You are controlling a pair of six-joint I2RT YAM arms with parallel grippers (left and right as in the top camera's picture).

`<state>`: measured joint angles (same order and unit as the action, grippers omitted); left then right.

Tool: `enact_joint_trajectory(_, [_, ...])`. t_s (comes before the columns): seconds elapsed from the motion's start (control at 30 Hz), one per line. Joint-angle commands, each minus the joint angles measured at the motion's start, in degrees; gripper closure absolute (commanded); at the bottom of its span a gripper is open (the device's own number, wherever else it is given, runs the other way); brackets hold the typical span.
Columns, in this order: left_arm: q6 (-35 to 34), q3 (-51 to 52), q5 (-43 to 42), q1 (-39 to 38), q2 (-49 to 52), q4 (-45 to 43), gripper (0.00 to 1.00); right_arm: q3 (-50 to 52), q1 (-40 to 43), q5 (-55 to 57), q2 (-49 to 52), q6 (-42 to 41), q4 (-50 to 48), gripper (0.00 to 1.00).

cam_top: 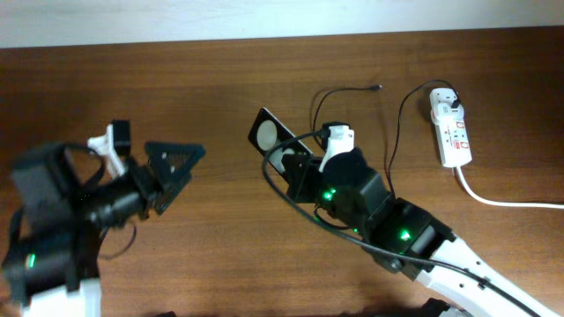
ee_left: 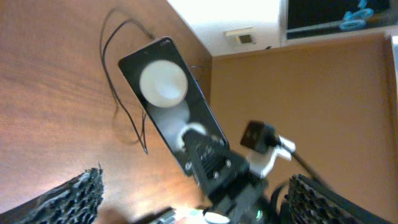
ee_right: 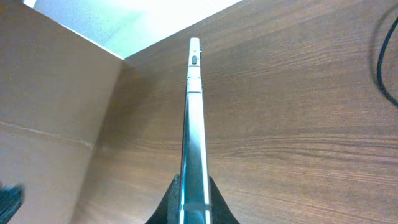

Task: Plug charger to phone and switch on socket
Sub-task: 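Grasp the cable plug with the right gripper and lift it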

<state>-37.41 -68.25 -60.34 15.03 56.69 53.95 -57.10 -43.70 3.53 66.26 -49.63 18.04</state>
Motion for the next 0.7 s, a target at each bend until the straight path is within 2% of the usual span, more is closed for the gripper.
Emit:
enact_joint_trajectory(0.0, [6.29,-0.66,20.06,1.64,-14.78,8.13,0.01,-0.98,5.81,-17.25,-1.88,-5.95,0.11,0.96])
enact_joint_trajectory(0.07, [6.25,-0.66,42.29,1.64,-23.50,18.86,0.01,-0.96,9.07,-24.72,-1.77,-6.43,1.68,0.96])
enact_joint_trajectory(0.13, [6.25,-0.63,48.43,1.64,-27.34,26.51,0.01,-0.96,9.38,-28.09,-1.22,-6.45,2.38,0.96])
enact_joint_trajectory(0.17, [6.23,-0.46,48.02,1.64,-27.85,28.41,0.01,-0.96,9.38,-29.59,-1.14,-6.86,2.38,0.96])
enact_joint_trajectory(0.23, [6.25,2.19,41.90,1.64,-27.85,27.02,0.01,-0.96,9.38,-31.50,-1.05,-9.94,2.58,0.96])
enact_joint_trajectory(0.3, [6.19,7.30,33.22,1.64,-27.85,19.85,0.01,-0.94,9.38,-32.48,-1.01,-12.33,2.62,0.96])
enact_joint_trajectory(0.37, [0.13,17.05,19.89,1.64,-27.85,8.09,0.01,-0.94,9.38,-32.48,-0.85,-14.64,2.58,0.96])
enact_joint_trajectory(0.43, [-8.96,26.18,11.69,1.64,-27.82,0.09,0.01,-0.94,9.38,-32.46,0.15,-17.57,2.56,0.96])
enact_joint_trajectory(0.6, [-23.54,29.16,11.17,1.64,-27.82,-0.33,0.01,-0.94,9.18,-33.20,7.04,-29.40,0.31,0.96])
enact_joint_trajectory(0.67, [-24.92,29.16,10.99,1.64,-27.85,-0.33,0.01,-0.94,9.18,-35.06,9.44,-31.91,-3.61,0.96])
